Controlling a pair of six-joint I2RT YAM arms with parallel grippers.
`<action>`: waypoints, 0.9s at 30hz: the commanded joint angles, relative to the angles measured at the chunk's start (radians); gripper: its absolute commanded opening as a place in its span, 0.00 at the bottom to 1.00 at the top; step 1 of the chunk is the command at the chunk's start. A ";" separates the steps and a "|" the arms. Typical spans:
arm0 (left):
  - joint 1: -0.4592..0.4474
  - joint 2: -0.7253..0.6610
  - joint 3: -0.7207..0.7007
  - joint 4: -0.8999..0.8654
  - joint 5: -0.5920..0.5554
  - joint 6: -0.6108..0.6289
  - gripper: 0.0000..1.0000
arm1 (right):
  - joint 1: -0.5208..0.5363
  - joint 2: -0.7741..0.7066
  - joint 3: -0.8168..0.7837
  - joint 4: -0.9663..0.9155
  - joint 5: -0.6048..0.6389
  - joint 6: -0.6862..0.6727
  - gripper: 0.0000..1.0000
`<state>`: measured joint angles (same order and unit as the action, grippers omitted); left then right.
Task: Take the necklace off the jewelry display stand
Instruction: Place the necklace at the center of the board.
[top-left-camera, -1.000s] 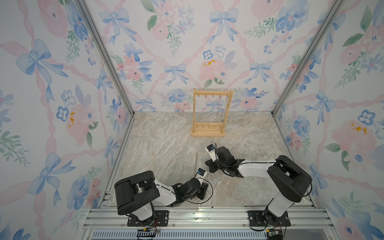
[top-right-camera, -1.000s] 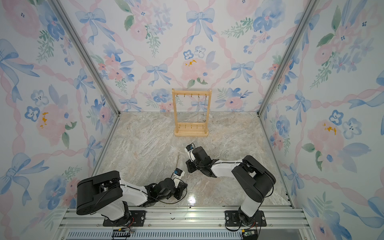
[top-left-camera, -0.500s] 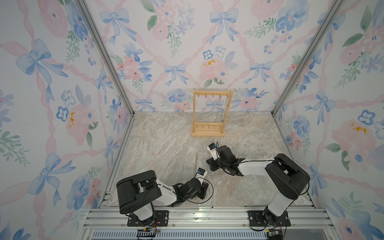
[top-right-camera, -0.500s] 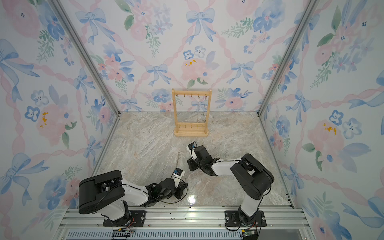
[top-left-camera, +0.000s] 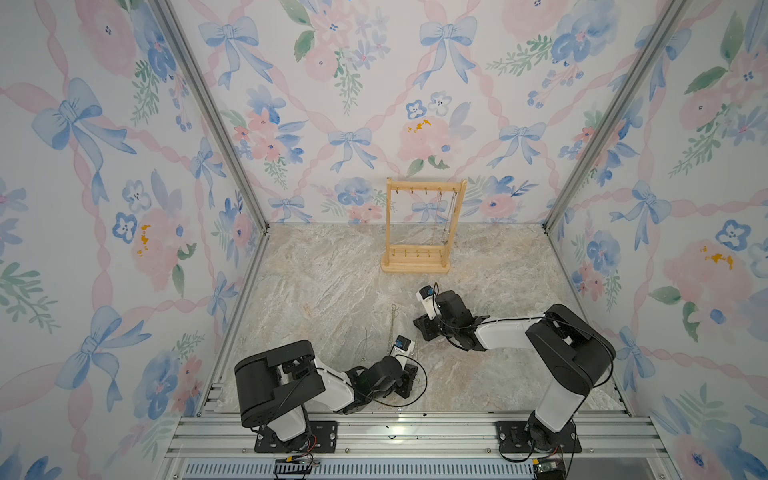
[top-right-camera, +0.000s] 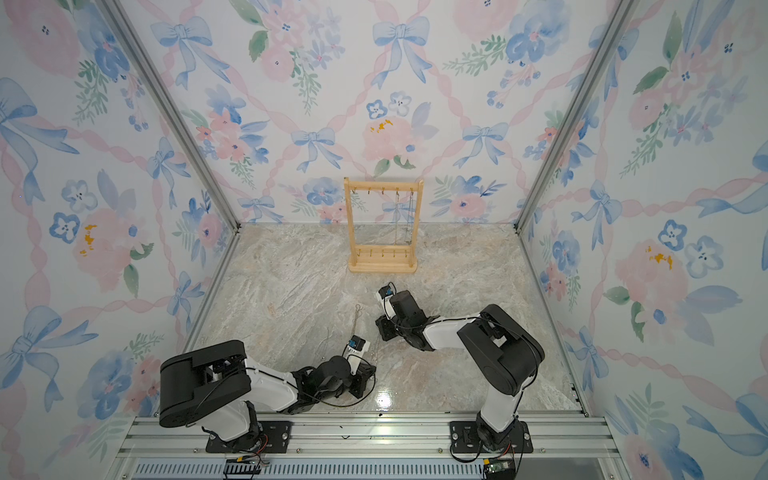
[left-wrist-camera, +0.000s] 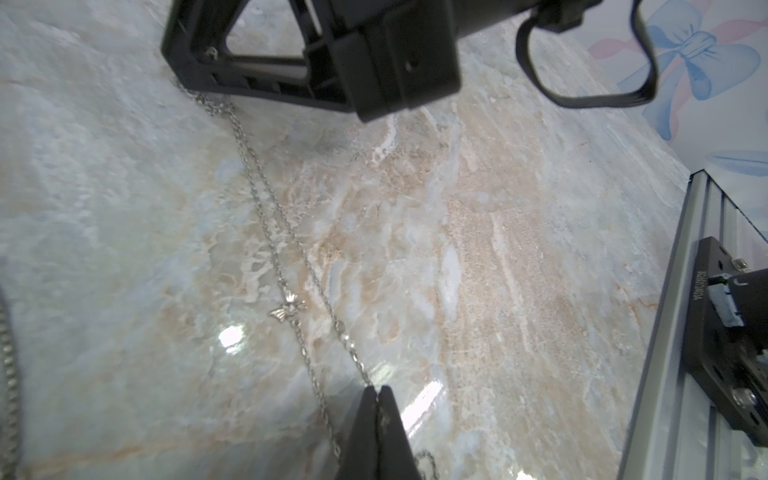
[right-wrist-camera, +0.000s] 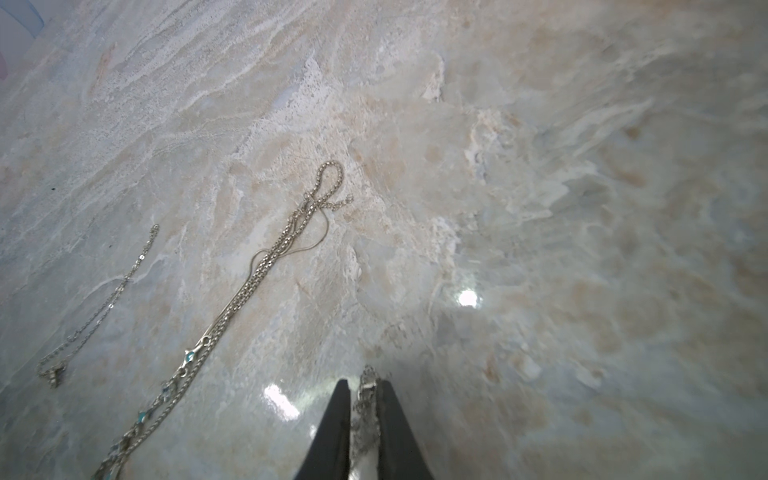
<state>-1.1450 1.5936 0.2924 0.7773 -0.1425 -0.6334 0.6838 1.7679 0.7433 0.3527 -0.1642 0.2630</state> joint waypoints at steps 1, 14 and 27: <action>-0.005 0.030 -0.033 -0.157 -0.002 -0.014 0.00 | -0.018 0.016 0.001 0.006 -0.001 0.021 0.17; -0.008 0.026 -0.032 -0.157 -0.003 -0.019 0.00 | -0.074 0.034 0.005 0.012 -0.034 0.071 0.18; -0.009 0.013 -0.021 -0.159 -0.002 -0.026 0.04 | -0.090 -0.003 -0.019 0.033 -0.043 0.091 0.21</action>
<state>-1.1458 1.5932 0.2924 0.7765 -0.1436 -0.6411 0.6018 1.7824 0.7422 0.3729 -0.1986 0.3412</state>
